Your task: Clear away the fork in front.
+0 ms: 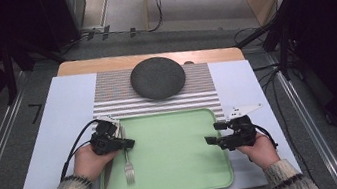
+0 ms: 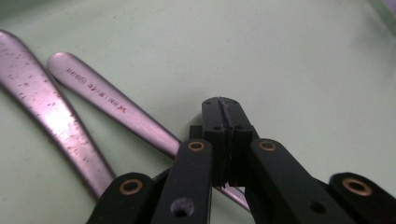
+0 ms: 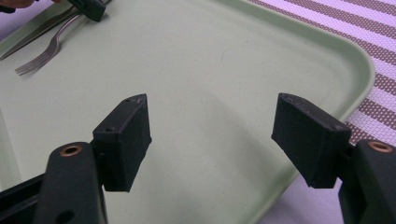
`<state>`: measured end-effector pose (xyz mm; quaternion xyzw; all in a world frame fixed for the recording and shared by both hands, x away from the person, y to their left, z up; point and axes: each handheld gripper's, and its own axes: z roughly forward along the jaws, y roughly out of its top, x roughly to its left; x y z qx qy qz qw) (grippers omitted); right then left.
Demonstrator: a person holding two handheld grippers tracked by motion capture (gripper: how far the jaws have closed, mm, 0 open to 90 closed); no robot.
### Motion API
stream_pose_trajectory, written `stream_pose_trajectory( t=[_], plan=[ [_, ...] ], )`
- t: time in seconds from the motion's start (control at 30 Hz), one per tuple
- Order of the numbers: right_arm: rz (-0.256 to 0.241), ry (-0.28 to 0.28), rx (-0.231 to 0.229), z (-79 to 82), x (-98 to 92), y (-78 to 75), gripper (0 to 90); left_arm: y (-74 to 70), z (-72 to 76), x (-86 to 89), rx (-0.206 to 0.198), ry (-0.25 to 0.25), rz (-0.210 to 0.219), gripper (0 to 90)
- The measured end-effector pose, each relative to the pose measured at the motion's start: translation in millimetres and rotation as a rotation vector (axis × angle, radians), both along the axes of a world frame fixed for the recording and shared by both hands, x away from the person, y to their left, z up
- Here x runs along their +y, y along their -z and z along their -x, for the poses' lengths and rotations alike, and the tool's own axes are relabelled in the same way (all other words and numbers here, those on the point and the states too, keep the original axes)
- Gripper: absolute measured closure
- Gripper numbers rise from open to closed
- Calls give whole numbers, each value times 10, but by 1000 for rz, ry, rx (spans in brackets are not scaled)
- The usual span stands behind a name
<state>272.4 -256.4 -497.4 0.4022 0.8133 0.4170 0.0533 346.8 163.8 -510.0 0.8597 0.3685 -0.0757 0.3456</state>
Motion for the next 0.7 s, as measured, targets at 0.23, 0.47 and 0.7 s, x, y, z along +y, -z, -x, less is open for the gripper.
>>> stream_pose_trajectory(
  t=[0.23, 0.47, 0.7],
  plan=[
    [0, -10, 2, -19, 22, 3, 260, -6, -13, 90, -10, -38, -2, 900],
    [0, -14, 3, -20, 23, 3, 260, -17, -29, 154, -24, -64, -14, 900],
    [0, -15, 5, -22, 24, 5, 260, -17, -48, 179, -19, -83, -11, 900]
  ],
)
